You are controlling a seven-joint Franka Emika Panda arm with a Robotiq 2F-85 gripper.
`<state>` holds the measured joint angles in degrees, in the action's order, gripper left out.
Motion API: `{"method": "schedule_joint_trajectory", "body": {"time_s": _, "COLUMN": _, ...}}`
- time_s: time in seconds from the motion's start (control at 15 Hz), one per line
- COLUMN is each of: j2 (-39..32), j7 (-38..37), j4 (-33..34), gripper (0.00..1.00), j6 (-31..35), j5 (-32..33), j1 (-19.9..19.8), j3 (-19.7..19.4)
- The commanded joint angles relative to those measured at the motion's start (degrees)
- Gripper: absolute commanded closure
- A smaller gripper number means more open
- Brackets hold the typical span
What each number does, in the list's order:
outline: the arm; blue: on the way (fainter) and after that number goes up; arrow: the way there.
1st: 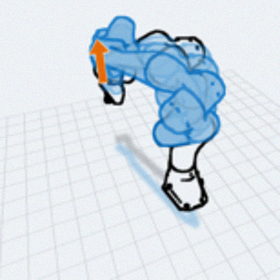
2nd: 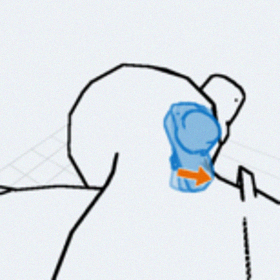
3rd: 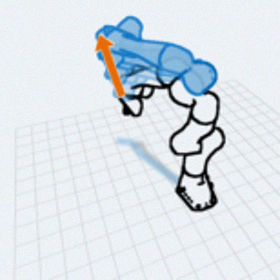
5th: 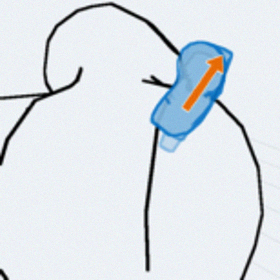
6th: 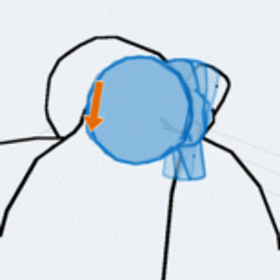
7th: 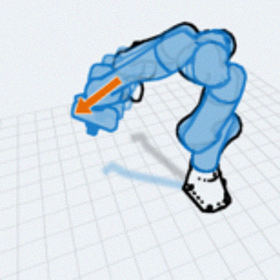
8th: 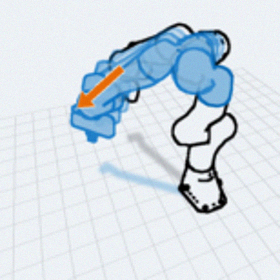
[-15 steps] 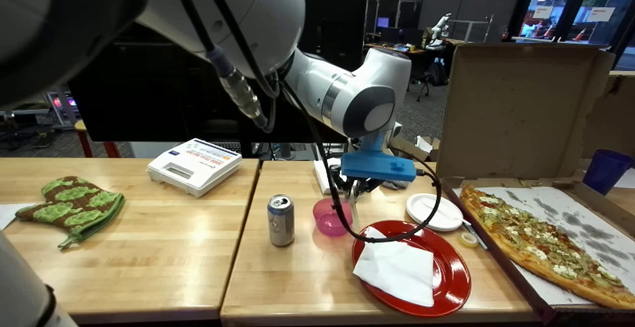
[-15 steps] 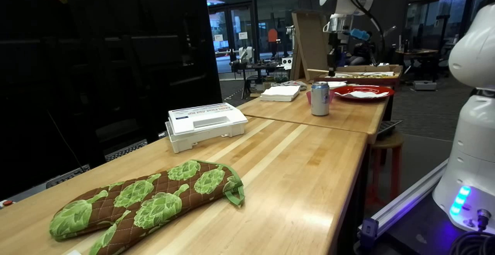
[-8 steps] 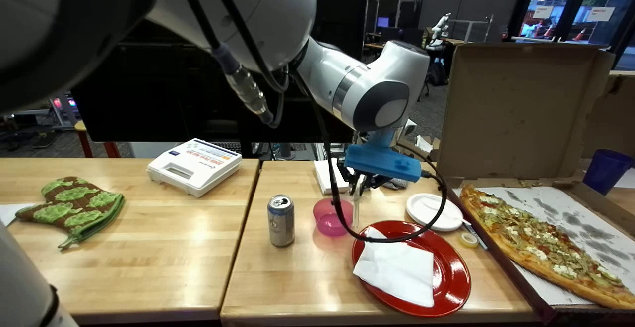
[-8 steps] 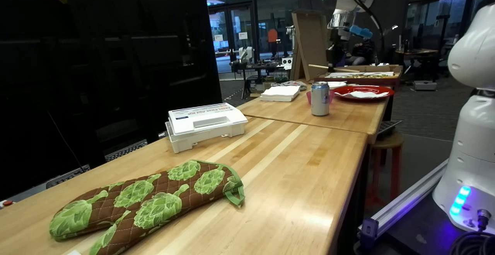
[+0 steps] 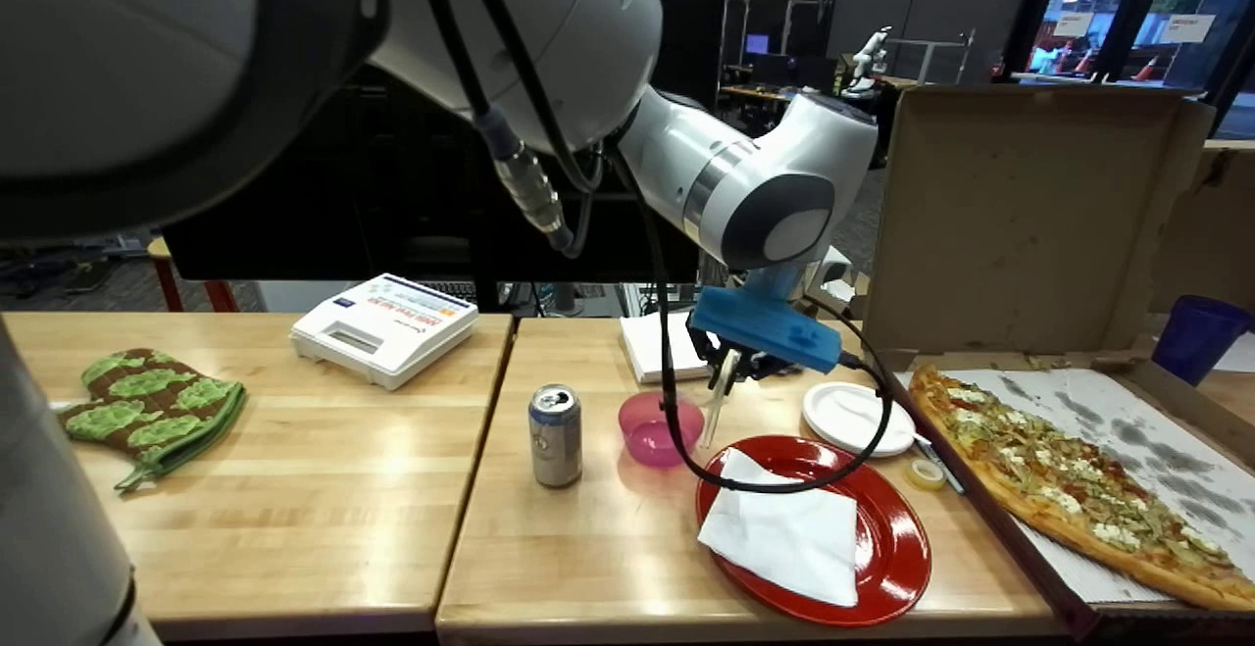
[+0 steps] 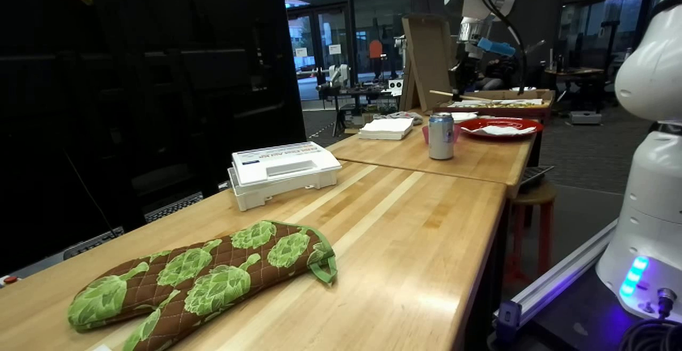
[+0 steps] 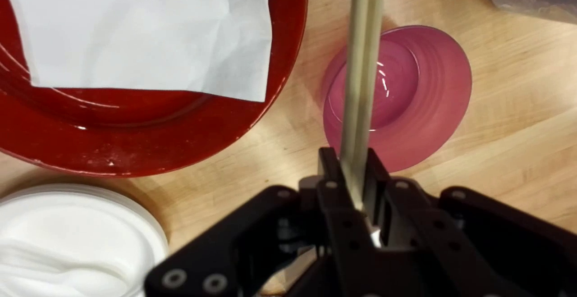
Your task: Put the chopsticks on the plate
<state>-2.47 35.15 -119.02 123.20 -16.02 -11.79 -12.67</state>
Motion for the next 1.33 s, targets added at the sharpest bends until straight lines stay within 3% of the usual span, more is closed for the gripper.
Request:
{"method": "schedule_joint_trajectory", "body": {"time_s": 0.0, "j2": -2.75, "j7": -1.13, "j4": 2.55, "gripper": 0.96, "j6": -1.78, "j5": -3.42, "j1": -1.76, "j3": -0.2}}
{"method": "schedule_joint_trajectory", "body": {"time_s": 1.27, "j2": -11.01, "j7": -6.1, "j4": 6.2, "gripper": 0.96, "j6": -2.25, "j5": -11.26, "j1": -9.58, "j3": -0.27}}
